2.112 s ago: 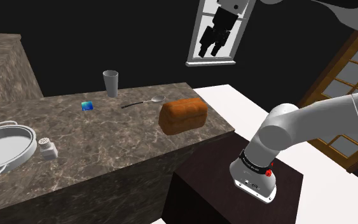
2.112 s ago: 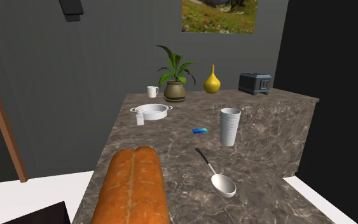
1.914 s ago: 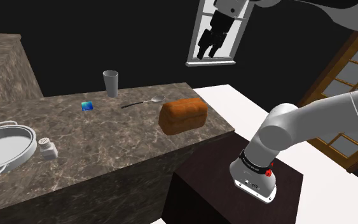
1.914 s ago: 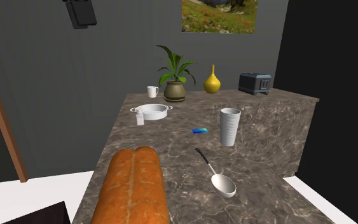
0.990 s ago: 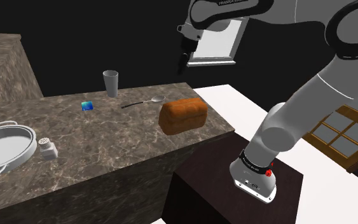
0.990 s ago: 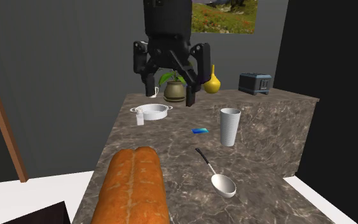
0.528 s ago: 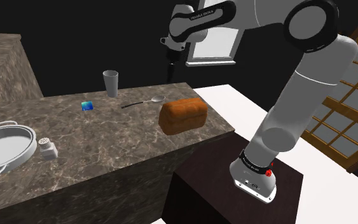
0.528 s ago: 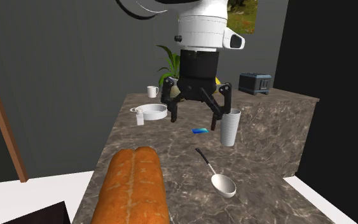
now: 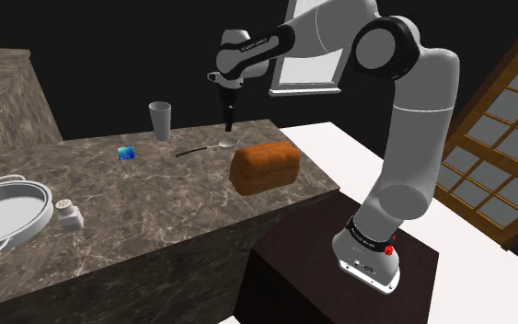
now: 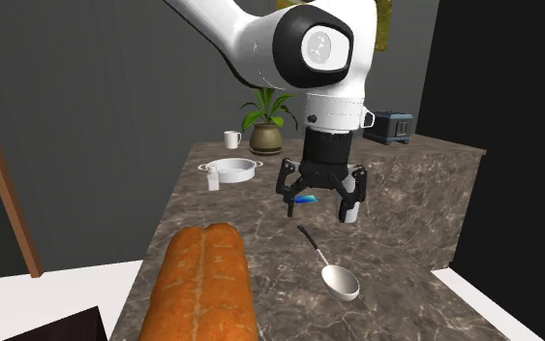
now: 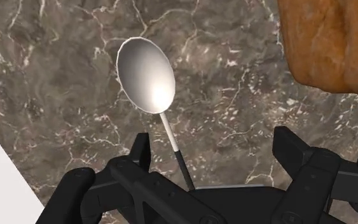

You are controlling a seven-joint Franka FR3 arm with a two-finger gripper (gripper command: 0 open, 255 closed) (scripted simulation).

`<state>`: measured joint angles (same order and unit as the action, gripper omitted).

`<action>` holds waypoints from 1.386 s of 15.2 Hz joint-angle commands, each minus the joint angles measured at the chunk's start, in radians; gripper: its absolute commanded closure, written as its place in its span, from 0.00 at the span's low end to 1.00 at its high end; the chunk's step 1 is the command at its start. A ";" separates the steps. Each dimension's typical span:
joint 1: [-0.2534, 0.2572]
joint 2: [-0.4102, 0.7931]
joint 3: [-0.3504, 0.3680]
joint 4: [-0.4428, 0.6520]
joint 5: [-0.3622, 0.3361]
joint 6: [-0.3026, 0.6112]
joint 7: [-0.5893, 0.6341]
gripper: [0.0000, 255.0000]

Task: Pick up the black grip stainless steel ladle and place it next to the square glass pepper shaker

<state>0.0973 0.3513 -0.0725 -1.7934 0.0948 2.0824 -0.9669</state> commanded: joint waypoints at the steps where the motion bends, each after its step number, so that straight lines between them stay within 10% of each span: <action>1: 0.000 0.078 0.012 0.065 -0.009 0.001 -0.051 0.00; 8: 0.014 0.326 0.049 0.305 -0.053 -0.023 -0.179 0.00; 21: 0.015 0.370 0.051 0.271 -0.051 0.055 -0.181 0.00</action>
<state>0.1119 0.7213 -0.0217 -1.5224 0.0435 2.1371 -1.1475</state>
